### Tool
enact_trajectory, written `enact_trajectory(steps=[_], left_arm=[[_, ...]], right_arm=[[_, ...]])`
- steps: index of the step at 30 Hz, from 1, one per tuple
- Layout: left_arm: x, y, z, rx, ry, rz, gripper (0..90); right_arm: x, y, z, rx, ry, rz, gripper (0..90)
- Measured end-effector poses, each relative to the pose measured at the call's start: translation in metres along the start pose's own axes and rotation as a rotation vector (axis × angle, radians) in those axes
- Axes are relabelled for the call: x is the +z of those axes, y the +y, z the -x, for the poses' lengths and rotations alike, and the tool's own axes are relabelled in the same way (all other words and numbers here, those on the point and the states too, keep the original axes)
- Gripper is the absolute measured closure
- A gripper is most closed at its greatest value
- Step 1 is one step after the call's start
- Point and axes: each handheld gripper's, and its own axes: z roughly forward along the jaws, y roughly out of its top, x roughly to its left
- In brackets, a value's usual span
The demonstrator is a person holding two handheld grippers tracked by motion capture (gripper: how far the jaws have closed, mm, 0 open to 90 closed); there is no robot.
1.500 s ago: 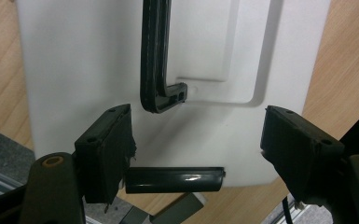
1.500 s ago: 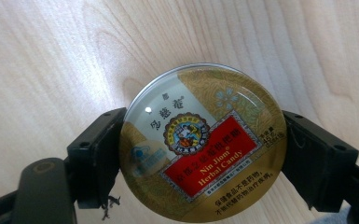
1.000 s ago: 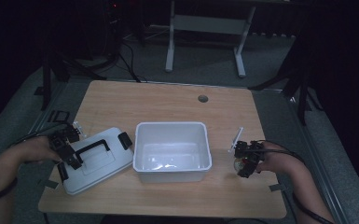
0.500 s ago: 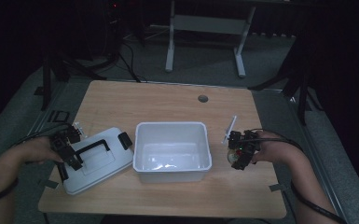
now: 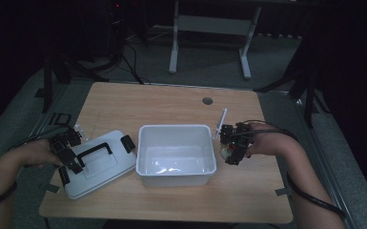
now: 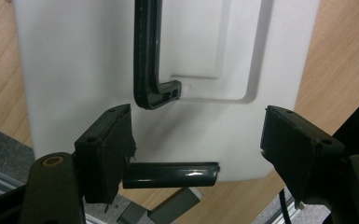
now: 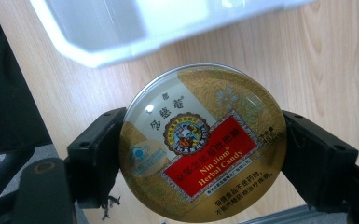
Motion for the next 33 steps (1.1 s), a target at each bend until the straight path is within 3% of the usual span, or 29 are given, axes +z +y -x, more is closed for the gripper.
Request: enact_trajectory(steps=[6,11,20,33], left_arm=[[0.001,0.001,0.0,0.0,-0.003,-0.004,24.8],[0.001,0.002,0.0,0.001,-0.003,-0.004,24.8],[0.001,-0.001,0.0,-0.003,-0.009,-0.007,24.8],[0.002,-0.004,-0.001,-0.006,-0.015,-0.01,24.8]], right_arm=[[-0.002,0.019,0.002,-0.04,-0.008,0.005,20.3],[-0.003,0.038,0.001,-0.1,-0.008,0.034,20.3],[0.01,0.067,-0.008,-0.2,0.008,0.042,20.3],[0.038,0.09,-0.007,-0.246,0.022,0.024,20.3]])
